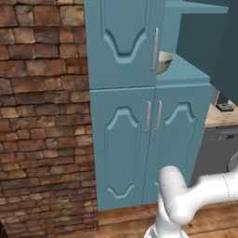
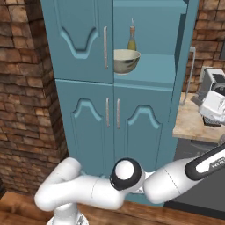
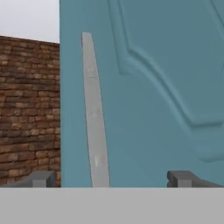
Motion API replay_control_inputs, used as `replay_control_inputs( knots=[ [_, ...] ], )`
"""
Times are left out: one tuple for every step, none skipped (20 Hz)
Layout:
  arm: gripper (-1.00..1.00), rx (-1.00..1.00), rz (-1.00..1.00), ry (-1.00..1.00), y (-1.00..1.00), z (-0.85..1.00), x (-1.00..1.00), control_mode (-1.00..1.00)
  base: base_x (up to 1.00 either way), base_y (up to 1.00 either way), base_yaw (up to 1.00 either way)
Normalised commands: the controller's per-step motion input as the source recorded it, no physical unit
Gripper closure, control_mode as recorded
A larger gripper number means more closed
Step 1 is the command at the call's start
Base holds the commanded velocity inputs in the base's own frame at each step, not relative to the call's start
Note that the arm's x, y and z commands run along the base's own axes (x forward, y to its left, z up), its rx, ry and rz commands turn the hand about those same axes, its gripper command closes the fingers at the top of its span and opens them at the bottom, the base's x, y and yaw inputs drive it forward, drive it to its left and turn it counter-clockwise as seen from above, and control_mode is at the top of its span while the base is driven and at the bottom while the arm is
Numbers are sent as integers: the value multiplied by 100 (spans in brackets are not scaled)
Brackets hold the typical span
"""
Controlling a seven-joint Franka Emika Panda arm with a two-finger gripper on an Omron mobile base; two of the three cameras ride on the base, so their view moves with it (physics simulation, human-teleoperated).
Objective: Pick the mug and place it in the sink. Pick the bowl and place it in the open cabinet and then close the cabinet.
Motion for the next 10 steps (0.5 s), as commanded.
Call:
replay_control_inputs(
  knots=[
    [-100, -6, -1, 0, 12, 8, 0, -100, 0, 0, 0],
    [-100, -9, -4, 0, 21, 13, 0, -100, 0, 0, 0],
    [-100, -10, -5, 1, 19, 15, 0, -100, 0, 0, 0],
    [-100, -11, -6, 3, 23, 16, 0, -100, 0, 0, 0],
    [-100, -11, -7, 5, 21, 21, 0, -100, 0, 0, 0],
    [-100, -12, -7, 6, 22, 23, 0, -100, 0, 0, 0],
    [-100, -15, -9, 6, 31, 25, 3, -100, 0, 0, 0],
    [-100, -16, -11, 7, 36, 25, 4, -100, 0, 0, 0],
    [-100, -16, -10, 6, 34, 26, 2, -100, 0, 0, 0],
    [-100, -16, -11, 7, 29, 23, 14, -100, 0, 0, 0]
  ],
)
